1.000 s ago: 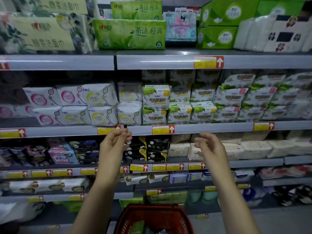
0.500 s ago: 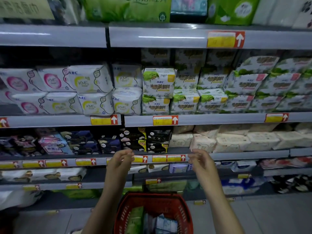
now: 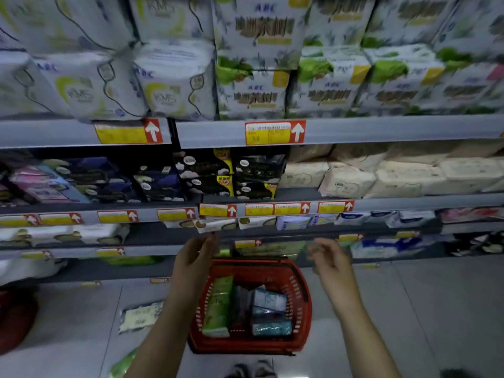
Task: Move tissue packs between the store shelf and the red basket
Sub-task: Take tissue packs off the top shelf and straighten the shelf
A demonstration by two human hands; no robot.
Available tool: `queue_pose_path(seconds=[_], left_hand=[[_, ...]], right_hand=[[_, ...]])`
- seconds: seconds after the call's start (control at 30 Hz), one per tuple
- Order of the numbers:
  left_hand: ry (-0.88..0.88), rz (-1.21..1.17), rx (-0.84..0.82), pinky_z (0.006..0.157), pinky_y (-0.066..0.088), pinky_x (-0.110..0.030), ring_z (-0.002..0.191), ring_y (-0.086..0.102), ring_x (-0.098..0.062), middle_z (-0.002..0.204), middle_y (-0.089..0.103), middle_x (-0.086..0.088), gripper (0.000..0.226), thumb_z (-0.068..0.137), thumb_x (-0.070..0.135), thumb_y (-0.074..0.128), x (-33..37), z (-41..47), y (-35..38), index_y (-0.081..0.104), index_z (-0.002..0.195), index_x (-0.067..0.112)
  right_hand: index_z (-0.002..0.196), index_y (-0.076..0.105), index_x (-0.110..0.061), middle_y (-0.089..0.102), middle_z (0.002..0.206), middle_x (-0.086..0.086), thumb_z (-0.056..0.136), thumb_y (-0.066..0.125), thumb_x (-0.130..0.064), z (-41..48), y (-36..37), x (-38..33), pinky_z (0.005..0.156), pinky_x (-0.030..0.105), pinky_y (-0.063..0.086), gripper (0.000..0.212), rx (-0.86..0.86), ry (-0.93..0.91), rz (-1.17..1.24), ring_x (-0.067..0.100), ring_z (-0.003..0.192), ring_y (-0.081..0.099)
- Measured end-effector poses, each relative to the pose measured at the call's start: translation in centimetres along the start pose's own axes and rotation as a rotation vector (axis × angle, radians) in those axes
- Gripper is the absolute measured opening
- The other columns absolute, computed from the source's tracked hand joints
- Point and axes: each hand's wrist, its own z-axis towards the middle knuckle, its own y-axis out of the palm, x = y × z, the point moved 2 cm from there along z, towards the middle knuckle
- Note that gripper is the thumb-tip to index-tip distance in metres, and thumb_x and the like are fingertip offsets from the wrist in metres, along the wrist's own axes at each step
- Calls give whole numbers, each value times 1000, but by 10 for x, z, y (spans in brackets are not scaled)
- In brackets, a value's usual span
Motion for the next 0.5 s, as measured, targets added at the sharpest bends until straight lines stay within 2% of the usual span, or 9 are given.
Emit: queue_pose_path(seconds=[0.07,0.17,0.3,0.37,0.43,0.5], left_hand=[[-42,4,15,88,50,-46,100,65,-23,94,70,-2,11,91,32,59,-21,5,-2,67,87,28],[-130,10,50,93,48,-56,96,66,-27,89,72,-2,26,68,54,61,-57,9,-1,70,80,32],[-247,-48,114,95,46,-52,101,64,-34,95,70,-9,36,52,58,60,-104,21,5,70,75,32],[-258,-69,117,94,46,-47,102,64,-30,99,70,-9,38,59,55,62,-125,31,7,67,83,26],[-281,-95,121,91,47,-42,99,64,-27,102,69,-10,15,85,33,62,-147,42,11,64,90,19],[-316,-86,138,89,48,-44,94,64,-26,102,68,-14,12,96,15,52,-176,55,13,64,93,14]], right_hand=[[92,55,-33,64,95,-6,94,51,-7,4,4,21,91,42,47,26,10,43,-8,19,94,63],[93,56,-33,66,97,-4,93,53,-8,10,10,56,94,46,49,26,20,105,-22,22,96,64],[91,56,-31,66,96,3,93,53,-8,18,22,101,94,46,48,23,39,159,-53,25,94,64],[90,56,-31,67,94,6,92,54,-7,23,32,126,93,45,49,24,43,201,-53,28,93,64],[91,59,-27,68,94,12,90,55,-7,30,42,151,92,46,50,21,44,239,-43,31,93,64],[98,60,-18,67,96,14,90,55,-5,37,53,174,90,42,51,16,48,260,-39,31,92,63]])
